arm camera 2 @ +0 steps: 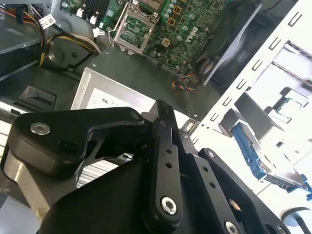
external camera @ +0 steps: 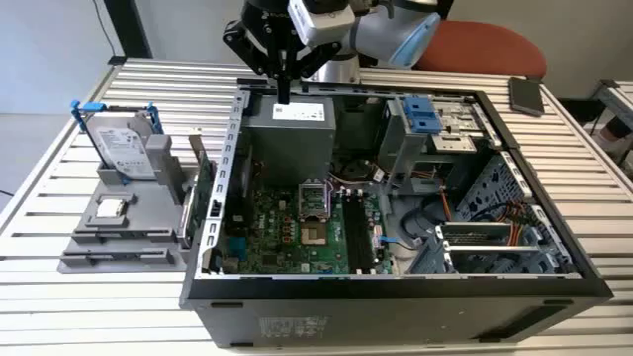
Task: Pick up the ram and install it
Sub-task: 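Reach for the ram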
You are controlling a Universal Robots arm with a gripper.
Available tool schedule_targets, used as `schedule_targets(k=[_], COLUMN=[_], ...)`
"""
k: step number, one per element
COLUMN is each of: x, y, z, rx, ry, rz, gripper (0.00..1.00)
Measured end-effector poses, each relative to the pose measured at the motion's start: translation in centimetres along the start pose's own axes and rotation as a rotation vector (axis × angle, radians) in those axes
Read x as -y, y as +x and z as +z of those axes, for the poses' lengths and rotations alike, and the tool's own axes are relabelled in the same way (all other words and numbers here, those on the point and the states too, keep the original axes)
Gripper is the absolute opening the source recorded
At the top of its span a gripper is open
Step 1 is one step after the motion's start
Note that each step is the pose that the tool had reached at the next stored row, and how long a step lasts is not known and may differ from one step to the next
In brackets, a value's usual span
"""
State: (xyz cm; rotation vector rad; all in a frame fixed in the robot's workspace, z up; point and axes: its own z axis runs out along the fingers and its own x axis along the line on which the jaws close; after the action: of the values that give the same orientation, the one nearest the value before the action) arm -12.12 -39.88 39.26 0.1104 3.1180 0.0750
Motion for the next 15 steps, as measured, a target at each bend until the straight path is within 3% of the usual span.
schedule_targets(k=[15], x=[0.0], y=[0.02], z=[0.0], rx=[0.0], ry=[0.0], rz=[0.0], gripper=[0.0])
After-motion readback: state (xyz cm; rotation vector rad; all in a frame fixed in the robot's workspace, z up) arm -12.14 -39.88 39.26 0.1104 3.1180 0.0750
